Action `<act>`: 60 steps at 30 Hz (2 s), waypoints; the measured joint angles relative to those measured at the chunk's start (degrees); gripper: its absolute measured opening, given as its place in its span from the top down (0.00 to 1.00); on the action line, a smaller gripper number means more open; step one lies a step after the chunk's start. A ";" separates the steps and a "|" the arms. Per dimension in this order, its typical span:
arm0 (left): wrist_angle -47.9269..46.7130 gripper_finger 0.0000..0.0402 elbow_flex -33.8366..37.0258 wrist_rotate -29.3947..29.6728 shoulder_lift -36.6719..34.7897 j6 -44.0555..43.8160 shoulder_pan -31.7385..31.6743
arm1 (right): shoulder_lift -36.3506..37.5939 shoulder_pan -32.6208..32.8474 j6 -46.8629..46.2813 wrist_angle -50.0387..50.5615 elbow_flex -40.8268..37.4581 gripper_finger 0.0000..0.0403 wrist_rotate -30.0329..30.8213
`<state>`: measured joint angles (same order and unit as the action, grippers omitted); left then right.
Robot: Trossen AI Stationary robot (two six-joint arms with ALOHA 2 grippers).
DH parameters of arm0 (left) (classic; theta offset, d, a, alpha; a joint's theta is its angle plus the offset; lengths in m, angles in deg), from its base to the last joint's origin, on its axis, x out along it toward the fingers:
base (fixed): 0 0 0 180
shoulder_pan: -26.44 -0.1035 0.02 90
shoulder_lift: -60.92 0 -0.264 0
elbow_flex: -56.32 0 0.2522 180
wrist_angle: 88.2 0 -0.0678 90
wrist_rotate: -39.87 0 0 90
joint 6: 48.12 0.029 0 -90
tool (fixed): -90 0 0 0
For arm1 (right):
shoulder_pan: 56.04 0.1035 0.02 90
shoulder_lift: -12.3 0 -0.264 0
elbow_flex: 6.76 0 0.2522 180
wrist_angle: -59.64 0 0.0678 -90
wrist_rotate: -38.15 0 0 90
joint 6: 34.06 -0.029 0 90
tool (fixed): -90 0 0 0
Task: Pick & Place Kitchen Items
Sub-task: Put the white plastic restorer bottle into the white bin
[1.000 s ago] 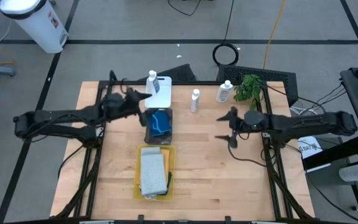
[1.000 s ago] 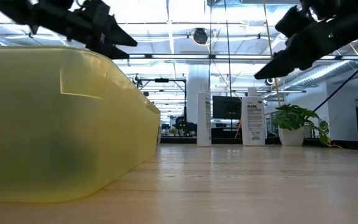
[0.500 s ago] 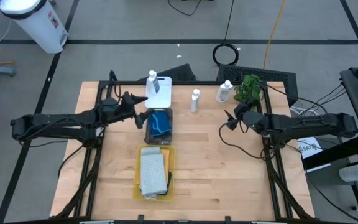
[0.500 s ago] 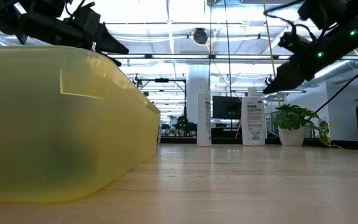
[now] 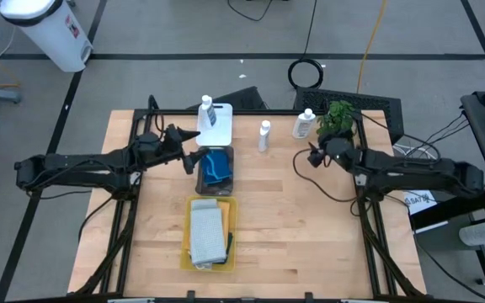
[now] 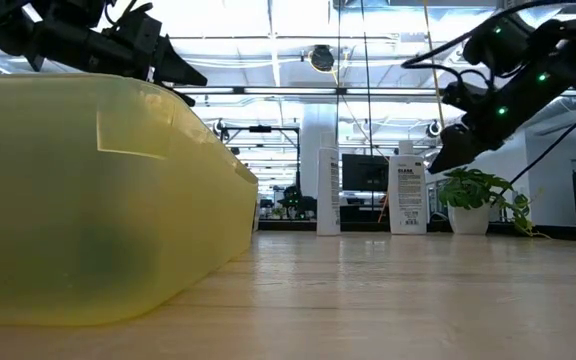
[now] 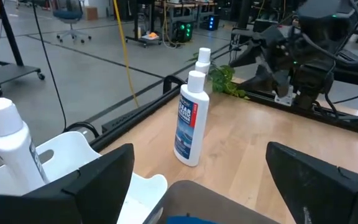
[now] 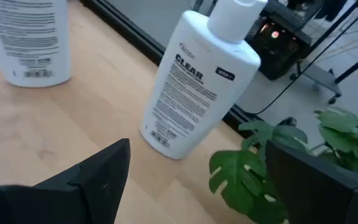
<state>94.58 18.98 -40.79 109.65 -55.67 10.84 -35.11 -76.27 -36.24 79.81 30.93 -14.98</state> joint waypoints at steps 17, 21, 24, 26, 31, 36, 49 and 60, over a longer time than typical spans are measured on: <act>0.00 0.06 0.00 -0.09 0.00 0.31 0.00 | -2.06 -21.90 13.44 -14.34 0.00 0.17 -27.23; 0.00 0.08 0.00 -0.06 0.00 0.31 -0.01 | -4.35 -25.80 13.99 -18.52 0.00 0.17 -35.22; 0.00 0.08 -0.02 -0.06 0.00 0.30 -0.02 | -7.52 -27.24 14.38 -22.16 0.00 0.17 -38.62; 0.00 0.07 -0.02 -0.05 0.00 0.30 -0.01 | -9.90 -27.73 15.85 -23.76 0.00 0.17 -38.47; 0.00 0.05 -0.04 -0.02 0.00 0.96 -0.02 | -15.97 -28.55 18.73 -28.58 0.02 0.17 -38.54; 0.01 0.05 -0.04 -0.02 0.00 1.07 -0.01 | -20.78 -28.61 20.87 -31.87 0.02 0.17 -38.90; 0.02 0.05 -0.07 0.00 0.00 1.07 -0.02 | -24.21 -28.46 18.22 -32.02 0.02 0.17 -50.52; 0.02 0.08 -0.07 0.00 0.00 1.01 0.00 | -25.44 -28.43 13.04 -33.17 0.02 0.18 -48.58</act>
<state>94.60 18.92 -40.79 109.65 -54.66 10.84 -60.55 -104.70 -23.20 46.64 30.95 -63.56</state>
